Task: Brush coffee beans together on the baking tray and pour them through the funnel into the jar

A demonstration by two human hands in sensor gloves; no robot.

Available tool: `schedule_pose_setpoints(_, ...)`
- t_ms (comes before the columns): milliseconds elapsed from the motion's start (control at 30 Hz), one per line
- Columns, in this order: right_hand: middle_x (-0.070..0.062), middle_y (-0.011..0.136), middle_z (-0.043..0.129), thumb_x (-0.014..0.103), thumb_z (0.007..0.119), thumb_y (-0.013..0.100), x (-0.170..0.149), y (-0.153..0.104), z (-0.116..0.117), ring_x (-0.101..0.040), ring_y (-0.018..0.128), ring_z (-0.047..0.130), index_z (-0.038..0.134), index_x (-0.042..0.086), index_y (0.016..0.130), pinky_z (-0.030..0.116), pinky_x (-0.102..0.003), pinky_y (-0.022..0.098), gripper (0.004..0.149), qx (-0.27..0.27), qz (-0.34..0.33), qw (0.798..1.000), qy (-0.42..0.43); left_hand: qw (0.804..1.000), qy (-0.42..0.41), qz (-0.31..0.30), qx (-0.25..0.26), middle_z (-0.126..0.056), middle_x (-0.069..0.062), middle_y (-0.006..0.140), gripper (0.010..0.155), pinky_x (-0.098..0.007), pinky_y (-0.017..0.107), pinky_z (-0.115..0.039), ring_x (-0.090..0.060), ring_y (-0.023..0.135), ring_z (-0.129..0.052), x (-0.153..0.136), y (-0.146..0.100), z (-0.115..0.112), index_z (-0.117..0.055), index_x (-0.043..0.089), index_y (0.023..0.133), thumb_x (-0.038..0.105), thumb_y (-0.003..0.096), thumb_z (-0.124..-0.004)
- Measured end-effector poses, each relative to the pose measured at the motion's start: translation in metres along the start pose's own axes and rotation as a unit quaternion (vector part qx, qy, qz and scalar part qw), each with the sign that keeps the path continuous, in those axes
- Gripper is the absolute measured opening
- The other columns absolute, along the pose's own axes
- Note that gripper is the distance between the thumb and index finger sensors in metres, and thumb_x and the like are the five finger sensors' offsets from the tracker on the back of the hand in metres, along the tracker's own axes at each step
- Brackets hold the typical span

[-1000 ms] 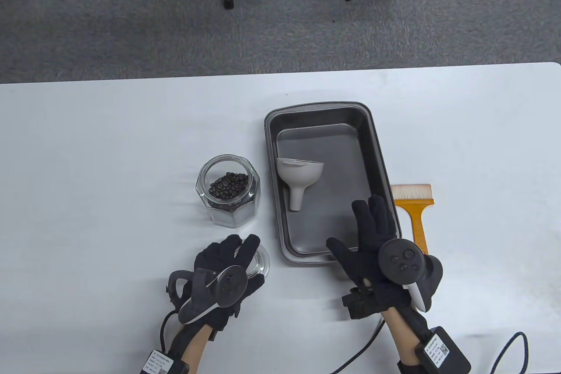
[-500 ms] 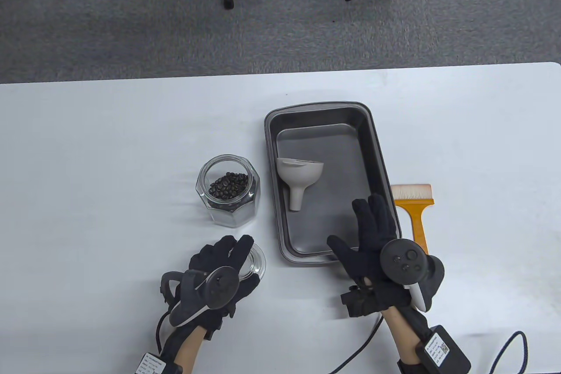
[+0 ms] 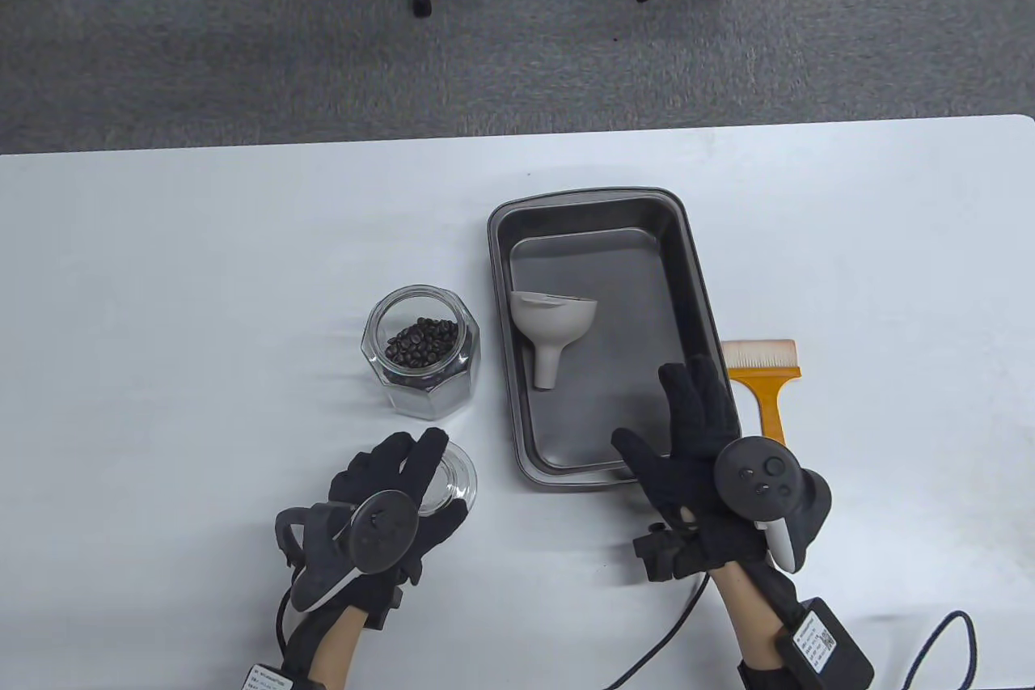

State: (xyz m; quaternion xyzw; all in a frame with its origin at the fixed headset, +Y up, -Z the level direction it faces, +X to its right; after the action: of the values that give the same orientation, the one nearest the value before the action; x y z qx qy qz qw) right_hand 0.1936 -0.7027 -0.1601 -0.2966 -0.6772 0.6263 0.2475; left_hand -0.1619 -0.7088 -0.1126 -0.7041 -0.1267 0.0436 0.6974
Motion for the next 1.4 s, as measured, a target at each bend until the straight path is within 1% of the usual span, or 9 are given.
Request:
schedule_pose_setpoints(100, -0.015, 0.116, 0.044, 0.061, 0.091, 0.037, -0.001, 0.0, 0.001, -0.046, 0.103, 0.053, 0.052, 0.026, 0.104, 0.049, -0.062, 0.073, 0.085, 0.004, 0.003, 1.0, -0.003, 1.0, -0.01, 0.009, 0.001, -0.082, -0.003, 0.105, 0.085, -0.047, 0.064, -0.082, -0.021, 0.071, -0.095, 0.0, -0.001, 0.004, -0.063, 0.043, 0.104, 0.075, 0.0311, -0.093)
schedule_pose_setpoints(233, -0.015, 0.116, 0.044, 0.061, 0.091, 0.037, 0.0, 0.002, -0.001, -0.046, 0.103, 0.053, 0.052, 0.026, 0.104, 0.049, -0.061, 0.073, 0.085, 0.001, 0.004, 1.0, 0.002, 1.0, -0.023, 0.016, 0.012, -0.082, -0.003, 0.105, 0.086, -0.047, 0.064, -0.082, -0.021, 0.071, -0.095, 0.0, -0.004, 0.019, -0.063, 0.043, 0.104, 0.075, 0.0311, -0.093)
schedule_pose_setpoints(367, -0.015, 0.116, 0.044, 0.061, 0.091, 0.038, -0.001, 0.003, 0.0, -0.046, 0.103, 0.053, 0.052, 0.026, 0.104, 0.049, -0.061, 0.073, 0.085, 0.004, 0.005, 1.0, 0.003, 0.999, -0.026, 0.022, 0.022, -0.082, -0.003, 0.105, 0.086, -0.047, 0.064, -0.082, -0.021, 0.071, -0.095, 0.0, -0.005, 0.044, -0.063, 0.042, 0.105, 0.075, 0.031, -0.093)
schedule_pose_setpoints(500, -0.015, 0.116, 0.044, 0.061, 0.091, 0.038, -0.004, 0.004, 0.001, -0.046, 0.102, 0.054, 0.053, 0.026, 0.104, 0.049, -0.061, 0.073, 0.084, 0.008, 0.012, 1.0, 0.006, 0.998, -0.018, 0.032, 0.046, -0.082, -0.003, 0.106, 0.086, -0.047, 0.064, -0.082, -0.021, 0.072, -0.095, -0.001, 0.0, 0.076, -0.062, 0.042, 0.105, 0.075, 0.0311, -0.093)
schedule_pose_setpoints(633, -0.015, 0.115, 0.044, 0.061, 0.091, 0.038, -0.005, 0.005, 0.001, -0.046, 0.102, 0.054, 0.053, 0.026, 0.104, 0.049, -0.061, 0.073, 0.084, 0.01, 0.015, 1.0, 0.008, 0.998, -0.019, 0.039, 0.055, -0.082, -0.003, 0.106, 0.086, -0.047, 0.065, -0.082, -0.021, 0.072, -0.095, 0.003, 0.009, 0.103, -0.062, 0.042, 0.105, 0.075, 0.0314, -0.093)
schedule_pose_setpoints(733, -0.015, 0.115, 0.044, 0.061, 0.091, 0.038, -0.004, 0.005, 0.002, -0.046, 0.102, 0.055, 0.053, 0.026, 0.104, 0.049, -0.061, 0.073, 0.084, 0.013, 0.013, 1.0, 0.005, 0.997, -0.011, 0.04, 0.057, -0.082, -0.003, 0.106, 0.087, -0.047, 0.065, -0.082, -0.021, 0.072, -0.095, 0.007, 0.019, 0.118, -0.062, 0.042, 0.105, 0.075, 0.0314, -0.093)
schedule_pose_setpoints(900, -0.016, 0.115, 0.044, 0.061, 0.09, 0.038, -0.004, 0.004, 0.003, -0.047, 0.102, 0.055, 0.053, 0.026, 0.104, 0.049, -0.062, 0.073, 0.084, 0.019, 0.012, 1.0, 0.006, 0.997, -0.016, 0.051, 0.054, -0.082, -0.003, 0.106, 0.087, -0.047, 0.065, -0.081, -0.021, 0.072, -0.095, 0.013, 0.038, 0.128, -0.063, 0.042, 0.105, 0.075, 0.0312, -0.094)
schedule_pose_setpoints(1200, -0.016, 0.116, 0.044, 0.062, 0.09, 0.038, -0.004, 0.005, 0.004, -0.047, 0.102, 0.055, 0.053, 0.026, 0.104, 0.049, -0.062, 0.072, 0.084, 0.027, 0.015, 0.999, 0.011, 0.996, 0.005, 0.084, 0.038, -0.082, -0.002, 0.107, 0.087, -0.047, 0.066, -0.081, -0.021, 0.073, -0.094, 0.021, 0.079, 0.141, -0.063, 0.043, 0.105, 0.075, 0.031, -0.094)
schedule_pose_setpoints(1400, -0.016, 0.116, 0.043, 0.062, 0.09, 0.039, -0.004, 0.005, 0.004, -0.048, 0.102, 0.055, 0.053, 0.026, 0.105, 0.049, -0.063, 0.072, 0.084, 0.029, 0.014, 0.999, 0.012, 0.993, 0.011, 0.114, 0.031, -0.081, -0.002, 0.107, 0.087, -0.047, 0.066, -0.08, -0.021, 0.074, -0.094, 0.015, 0.102, 0.141, -0.062, 0.043, 0.106, 0.075, 0.0314, -0.094)
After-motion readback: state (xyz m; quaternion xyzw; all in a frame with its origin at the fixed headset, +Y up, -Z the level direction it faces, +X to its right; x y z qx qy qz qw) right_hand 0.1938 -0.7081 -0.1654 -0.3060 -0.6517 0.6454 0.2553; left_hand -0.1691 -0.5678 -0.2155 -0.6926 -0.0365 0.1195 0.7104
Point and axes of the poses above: the tracker on the back of each hand, its own x axis roughly to the thumb side, its own y axis roughly from the wrist to the fingertips, z = x × y, the point moved 4 cm from there along y, roughly from the wrist to the fingertips
